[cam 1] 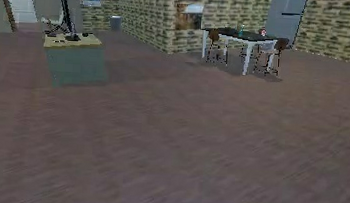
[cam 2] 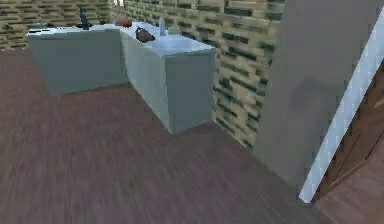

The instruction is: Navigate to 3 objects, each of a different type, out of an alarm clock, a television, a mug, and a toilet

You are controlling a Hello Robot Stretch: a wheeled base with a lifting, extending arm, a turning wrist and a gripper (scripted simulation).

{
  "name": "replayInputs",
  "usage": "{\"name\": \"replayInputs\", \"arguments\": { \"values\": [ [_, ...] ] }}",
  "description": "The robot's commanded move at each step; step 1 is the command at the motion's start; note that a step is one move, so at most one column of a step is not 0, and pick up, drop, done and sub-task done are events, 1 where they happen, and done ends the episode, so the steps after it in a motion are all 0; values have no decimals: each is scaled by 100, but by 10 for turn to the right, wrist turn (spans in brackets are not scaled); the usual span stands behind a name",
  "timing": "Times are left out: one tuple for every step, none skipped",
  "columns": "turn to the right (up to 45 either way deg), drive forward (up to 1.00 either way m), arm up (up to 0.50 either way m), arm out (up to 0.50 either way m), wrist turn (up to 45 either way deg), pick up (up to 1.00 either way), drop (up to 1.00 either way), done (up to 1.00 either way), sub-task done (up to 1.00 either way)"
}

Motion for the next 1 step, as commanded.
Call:
{"name": "replayInputs", "arguments": {
  "values": [
    [-300, 0, 0, 0, 0, 0, 0, 0, 0]
  ]
}}
